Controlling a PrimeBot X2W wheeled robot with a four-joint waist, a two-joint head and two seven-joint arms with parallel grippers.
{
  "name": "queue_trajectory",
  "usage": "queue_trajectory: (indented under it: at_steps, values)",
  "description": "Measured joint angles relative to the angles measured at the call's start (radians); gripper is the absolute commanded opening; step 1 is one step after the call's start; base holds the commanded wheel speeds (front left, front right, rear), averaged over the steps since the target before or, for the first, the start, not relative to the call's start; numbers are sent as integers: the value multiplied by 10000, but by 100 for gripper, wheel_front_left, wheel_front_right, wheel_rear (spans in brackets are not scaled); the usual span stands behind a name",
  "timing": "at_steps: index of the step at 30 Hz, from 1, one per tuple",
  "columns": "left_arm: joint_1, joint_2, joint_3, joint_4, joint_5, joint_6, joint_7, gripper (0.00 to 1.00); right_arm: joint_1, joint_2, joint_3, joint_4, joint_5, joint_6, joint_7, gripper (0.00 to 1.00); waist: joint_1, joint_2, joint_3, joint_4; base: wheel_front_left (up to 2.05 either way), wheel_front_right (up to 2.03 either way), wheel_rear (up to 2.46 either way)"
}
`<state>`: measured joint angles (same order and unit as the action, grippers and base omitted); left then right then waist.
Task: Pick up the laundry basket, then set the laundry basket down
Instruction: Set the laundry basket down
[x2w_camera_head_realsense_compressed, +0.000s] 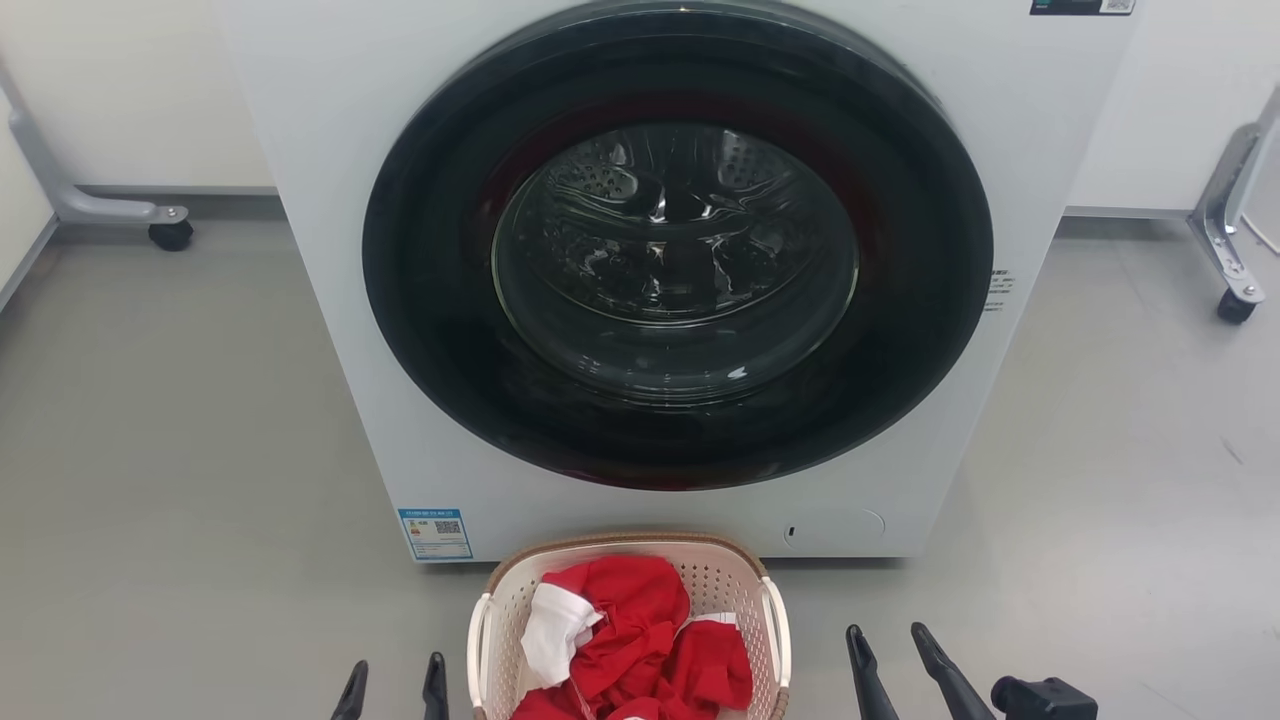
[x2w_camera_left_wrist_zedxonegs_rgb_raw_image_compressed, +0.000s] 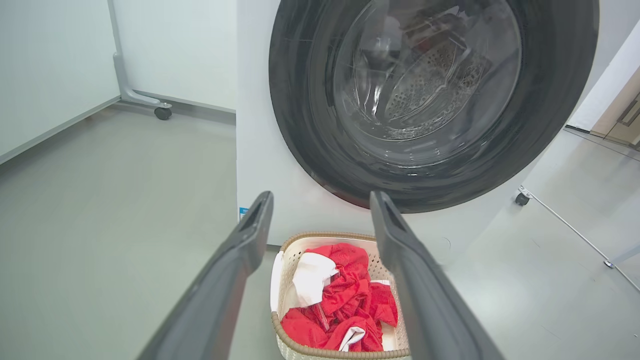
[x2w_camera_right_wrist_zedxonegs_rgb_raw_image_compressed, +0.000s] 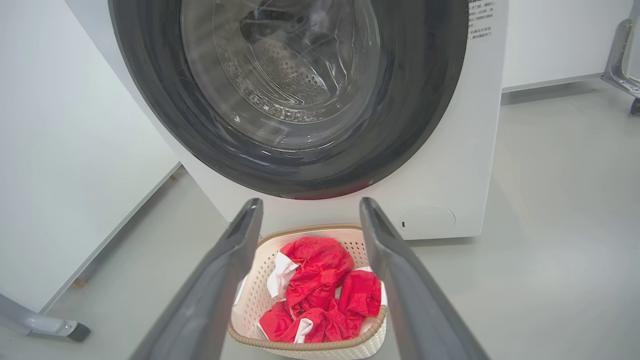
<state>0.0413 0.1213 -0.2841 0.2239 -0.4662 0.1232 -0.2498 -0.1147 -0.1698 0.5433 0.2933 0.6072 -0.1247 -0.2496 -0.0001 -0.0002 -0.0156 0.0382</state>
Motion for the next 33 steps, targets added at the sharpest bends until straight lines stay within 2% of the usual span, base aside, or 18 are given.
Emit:
queue_trajectory:
  at_steps: [15,23,33]
  values:
    - [687,-157,198,-828,568,4,0,100,1474,351,-1411,-1375,-1710,-27,0,100,2,2,-89,-238,0,0,0]
    - [694,-188,293,-1037,740,4,0,100,1703,564,-1983,-1858,-2259,-27,0,100,1,1,-44,-319,0,0,0]
    - [693,-255,458,-1066,909,12,0,100,1849,709,-2230,-2182,-2602,-27,0,100,2,2,25,-290,0,0,0]
